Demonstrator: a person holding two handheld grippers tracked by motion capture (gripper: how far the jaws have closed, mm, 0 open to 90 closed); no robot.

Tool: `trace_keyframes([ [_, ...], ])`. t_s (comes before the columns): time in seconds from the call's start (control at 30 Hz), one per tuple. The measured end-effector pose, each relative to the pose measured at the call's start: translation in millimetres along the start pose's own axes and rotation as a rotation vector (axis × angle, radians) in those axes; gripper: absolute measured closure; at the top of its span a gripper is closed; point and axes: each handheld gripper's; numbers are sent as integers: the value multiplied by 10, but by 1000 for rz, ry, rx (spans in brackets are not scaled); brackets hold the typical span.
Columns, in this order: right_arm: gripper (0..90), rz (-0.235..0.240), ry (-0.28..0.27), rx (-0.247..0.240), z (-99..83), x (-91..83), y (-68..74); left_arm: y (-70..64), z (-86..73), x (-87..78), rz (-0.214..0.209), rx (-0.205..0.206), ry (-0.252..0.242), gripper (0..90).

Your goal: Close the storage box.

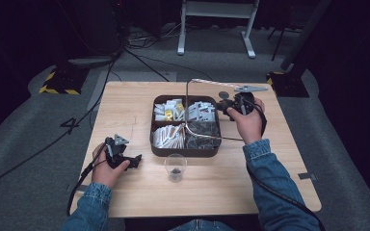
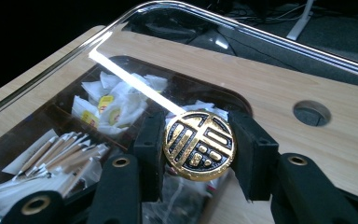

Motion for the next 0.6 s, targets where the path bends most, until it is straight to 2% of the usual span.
trace_keyframes([
  [0.27, 587, 38, 21, -1, 62, 281, 278, 14, 6, 8, -19, 16, -1, 4],
  [0.43, 587, 49, 37, -19, 79, 422, 426, 19, 11, 10, -22, 26, 3, 2],
  [0.6, 587, 68, 54, -23, 87, 560, 535, 7, 3, 5, -21, 18, 1, 2],
])
Point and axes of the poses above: each handheld gripper's, and its own axes: x roughly forward along the jaws, z roughly out of its top, y roughly to its left, and after that the axes turned 8 degrees about -y, right-handed
